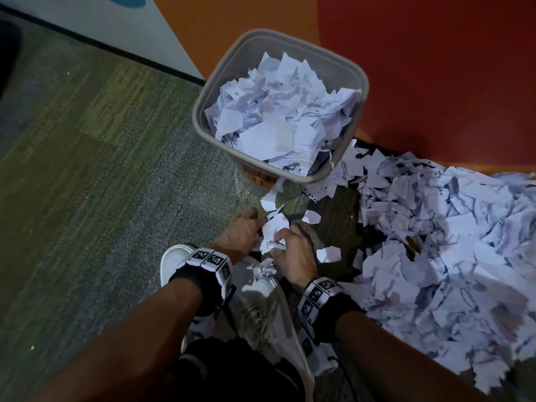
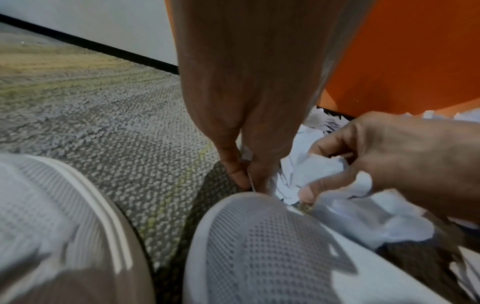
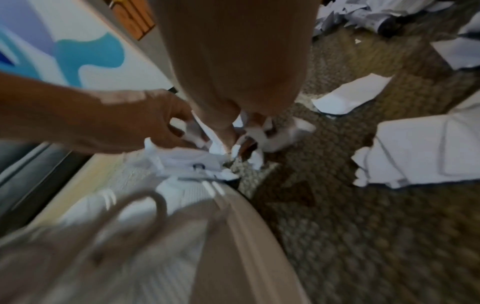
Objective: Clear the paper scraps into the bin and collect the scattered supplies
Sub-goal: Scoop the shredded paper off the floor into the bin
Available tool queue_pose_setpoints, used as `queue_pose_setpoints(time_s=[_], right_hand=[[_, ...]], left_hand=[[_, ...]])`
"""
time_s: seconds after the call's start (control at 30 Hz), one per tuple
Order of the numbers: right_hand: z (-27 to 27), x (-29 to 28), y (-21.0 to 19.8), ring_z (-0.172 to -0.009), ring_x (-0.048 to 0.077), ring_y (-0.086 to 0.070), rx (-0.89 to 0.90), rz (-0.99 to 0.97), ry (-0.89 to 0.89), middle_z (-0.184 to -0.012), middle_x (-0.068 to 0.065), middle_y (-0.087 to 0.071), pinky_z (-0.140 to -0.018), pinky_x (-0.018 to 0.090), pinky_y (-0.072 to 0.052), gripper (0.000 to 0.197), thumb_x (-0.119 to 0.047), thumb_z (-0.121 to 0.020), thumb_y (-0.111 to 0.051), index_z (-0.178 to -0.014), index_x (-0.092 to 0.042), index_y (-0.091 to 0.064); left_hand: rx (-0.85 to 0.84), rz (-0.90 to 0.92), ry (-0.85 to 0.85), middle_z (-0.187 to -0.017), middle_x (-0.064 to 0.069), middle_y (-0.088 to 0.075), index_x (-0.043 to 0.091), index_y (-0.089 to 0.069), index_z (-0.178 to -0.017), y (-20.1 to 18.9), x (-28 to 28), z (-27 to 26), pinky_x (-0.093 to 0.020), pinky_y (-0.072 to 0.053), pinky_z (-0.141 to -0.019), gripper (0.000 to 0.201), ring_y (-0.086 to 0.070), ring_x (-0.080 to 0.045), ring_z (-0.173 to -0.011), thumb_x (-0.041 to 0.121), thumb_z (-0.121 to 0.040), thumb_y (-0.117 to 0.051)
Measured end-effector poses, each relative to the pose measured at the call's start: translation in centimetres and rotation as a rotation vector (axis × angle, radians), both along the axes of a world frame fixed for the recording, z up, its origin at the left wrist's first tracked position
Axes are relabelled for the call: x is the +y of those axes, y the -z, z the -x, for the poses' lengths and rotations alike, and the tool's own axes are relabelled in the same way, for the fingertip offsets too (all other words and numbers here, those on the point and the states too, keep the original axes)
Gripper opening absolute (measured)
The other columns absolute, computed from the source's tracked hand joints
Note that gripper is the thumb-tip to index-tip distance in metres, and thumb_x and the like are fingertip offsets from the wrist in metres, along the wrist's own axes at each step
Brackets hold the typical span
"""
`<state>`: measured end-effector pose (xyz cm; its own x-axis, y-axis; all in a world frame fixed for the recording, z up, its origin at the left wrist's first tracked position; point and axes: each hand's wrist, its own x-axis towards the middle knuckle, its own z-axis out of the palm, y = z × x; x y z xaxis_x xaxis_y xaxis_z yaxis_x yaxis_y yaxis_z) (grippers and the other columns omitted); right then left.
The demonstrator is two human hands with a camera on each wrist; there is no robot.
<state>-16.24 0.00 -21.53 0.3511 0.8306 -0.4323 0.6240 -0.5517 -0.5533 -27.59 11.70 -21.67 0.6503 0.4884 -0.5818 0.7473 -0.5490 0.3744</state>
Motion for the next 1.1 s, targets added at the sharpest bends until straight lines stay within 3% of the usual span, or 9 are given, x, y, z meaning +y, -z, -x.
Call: queue_pose_setpoints(time_s=[0.1,0.27,0.43,0.6,0.67,0.73,0.87,1.0,1.1], right_hand=[[-0.5,0.9,0.3,-0.104,0.033,-0.062,0.059,0.040,0.101,-0.114,0.015,-0.063,-0.089,0.037,-0.051,0.029,-0.014,-0.084,-0.069,-0.112,-0.006,-0.069],[-2.2,0.4,-0.6,-0.083,0.028,-0.071,0.265,-0.011,0.289,-0.097,0.009,-0.067,-0.074,0.044,-0.060,0.021,-0.018,-0.082,-0.073,-0.099,-0.007,-0.070],[-3.9,-1.6,-5.6,-0.059,0.014,-0.068,0.338,-0.130,0.351,-0.081,0.004,-0.069,-0.051,0.025,-0.053,0.009,-0.008,-0.082,-0.074,-0.092,-0.006,-0.075],[-5.7,-3.6,-11.2,-0.071,0.048,-0.066,0.334,-0.254,0.397,-0.065,0.034,-0.051,-0.057,0.041,-0.060,0.028,0.001,-0.080,-0.075,-0.067,0.012,-0.053],[-6.2,-4.3,-14.5,-0.063,0.036,-0.066,0.289,-0.287,0.346,-0.062,0.025,-0.055,-0.060,0.047,-0.058,0.032,-0.017,-0.078,-0.076,-0.067,0.004,-0.055],[-6.8,-4.4,-18.0,-0.050,0.012,-0.062,0.215,-0.313,0.302,-0.057,0.008,-0.060,-0.057,0.034,-0.052,0.022,-0.020,-0.080,-0.075,-0.066,-0.013,-0.060],[-7.7,-2.4,-23.8,-0.061,0.003,-0.064,0.183,-0.478,0.212,-0.078,-0.007,-0.069,-0.063,0.022,-0.051,0.008,-0.018,-0.082,-0.077,-0.080,-0.021,-0.069],[-8.2,2.4,-26.7,-0.074,0.003,-0.062,0.144,-0.568,0.148,-0.082,-0.012,-0.066,-0.062,-0.001,-0.035,0.009,-0.011,-0.080,-0.077,-0.088,-0.014,-0.073],[-8.2,6.5,-27.8,-0.064,0.007,-0.068,0.150,-0.577,0.149,-0.078,-0.014,-0.066,-0.058,0.013,-0.050,0.014,-0.013,-0.079,-0.077,-0.085,-0.023,-0.069]], left_hand=[[-0.073,0.048,0.006,-0.119,-0.006,-0.059,0.012,-0.072,-0.106,0.2,0.8,0.0,-0.024,-0.048,-0.084,0.028,-0.064,-0.027,-0.105,0.008,-0.079,-0.078],[-0.227,0.149,-0.220,-0.091,-0.007,-0.070,0.007,-0.073,-0.083,-1.4,1.9,0.6,-0.008,-0.044,-0.067,0.020,-0.066,-0.024,-0.085,-0.008,-0.071,-0.080],[-0.454,0.483,-0.643,-0.070,-0.007,-0.058,0.012,-0.068,-0.056,-7.1,1.6,1.3,-0.019,-0.049,-0.055,0.047,-0.055,-0.017,-0.065,-0.017,-0.085,-0.046],[-0.525,0.630,-0.606,-0.070,-0.010,-0.061,-0.001,-0.068,-0.063,-15.1,0.6,1.5,-0.020,-0.054,-0.057,0.044,-0.060,-0.016,-0.064,-0.024,-0.088,-0.040],[-0.508,0.521,-0.538,-0.073,-0.007,-0.069,-0.003,-0.070,-0.074,-17.8,0.4,1.4,-0.022,-0.057,-0.062,0.023,-0.065,-0.014,-0.067,-0.019,-0.086,-0.058],[-0.394,0.326,-0.321,-0.082,0.001,-0.076,0.009,-0.077,-0.084,-21.1,0.3,1.3,-0.027,-0.060,-0.072,0.006,-0.070,-0.013,-0.075,0.006,-0.080,-0.080],[-0.401,0.381,-0.228,-0.094,0.004,-0.077,0.020,-0.078,-0.088,-26.9,0.8,0.7,-0.034,-0.059,-0.087,0.012,-0.070,-0.020,-0.096,0.015,-0.077,-0.082],[-0.585,0.325,-0.441,-0.099,-0.011,-0.076,0.009,-0.078,-0.091,-30.5,2.7,-1.3,-0.036,-0.059,-0.086,0.016,-0.070,-0.031,-0.096,0.015,-0.076,-0.083],[-0.685,0.156,-0.631,-0.092,-0.014,-0.076,0.002,-0.074,-0.094,-30.4,5.0,-3.3,-0.029,-0.060,-0.072,0.018,-0.069,-0.022,-0.076,0.007,-0.079,-0.082]])
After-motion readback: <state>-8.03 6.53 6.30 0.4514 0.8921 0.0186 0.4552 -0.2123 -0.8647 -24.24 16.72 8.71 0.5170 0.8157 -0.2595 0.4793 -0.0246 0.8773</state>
